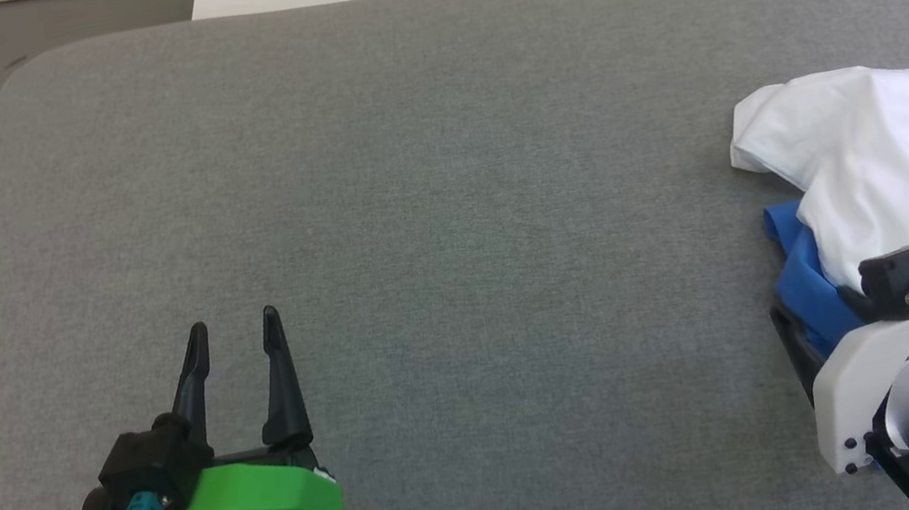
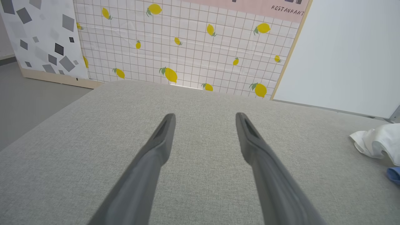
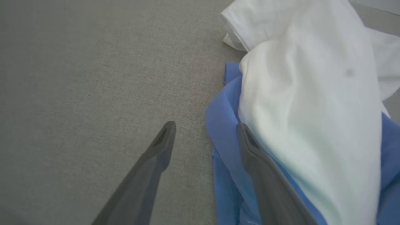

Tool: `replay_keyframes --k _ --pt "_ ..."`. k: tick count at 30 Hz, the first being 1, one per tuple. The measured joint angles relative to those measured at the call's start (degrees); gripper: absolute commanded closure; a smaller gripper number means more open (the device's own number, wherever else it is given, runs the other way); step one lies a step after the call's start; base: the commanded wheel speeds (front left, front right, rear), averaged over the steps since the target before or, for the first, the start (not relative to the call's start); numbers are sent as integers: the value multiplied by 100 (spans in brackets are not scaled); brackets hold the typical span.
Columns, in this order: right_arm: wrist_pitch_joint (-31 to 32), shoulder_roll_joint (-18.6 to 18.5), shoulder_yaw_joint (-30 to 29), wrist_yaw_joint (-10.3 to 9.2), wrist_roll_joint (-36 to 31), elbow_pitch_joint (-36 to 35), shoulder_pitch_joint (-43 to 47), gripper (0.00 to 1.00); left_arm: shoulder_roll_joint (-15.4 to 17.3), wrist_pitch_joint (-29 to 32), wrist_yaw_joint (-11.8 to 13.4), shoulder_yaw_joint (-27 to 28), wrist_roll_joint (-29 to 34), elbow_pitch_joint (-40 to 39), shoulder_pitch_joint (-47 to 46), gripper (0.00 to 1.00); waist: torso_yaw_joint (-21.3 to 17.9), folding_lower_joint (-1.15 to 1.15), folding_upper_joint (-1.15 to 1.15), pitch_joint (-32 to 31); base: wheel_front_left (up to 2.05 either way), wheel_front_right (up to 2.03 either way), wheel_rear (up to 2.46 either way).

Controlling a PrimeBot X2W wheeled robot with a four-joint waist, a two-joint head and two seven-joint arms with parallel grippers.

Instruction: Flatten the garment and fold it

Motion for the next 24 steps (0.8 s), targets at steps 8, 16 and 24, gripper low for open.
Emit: replay_keyframes --k 8,16,24 --pt "548 -11 -310 0 -430 505 -303 0 -1 0 20 -98 -64 -21 -130 0 202 0 0 203 0 0 0" --pt "612 -5 -527 0 -614 836 -597 72 0 0 33 -93 -78 -7 -133 0 348 0 0 346 0 0 0" --pt "331 -8 -690 0 -627 1000 -779 100 -1 0 33 -125 -91 63 -159 0 474 0 0 333 0 0 0"
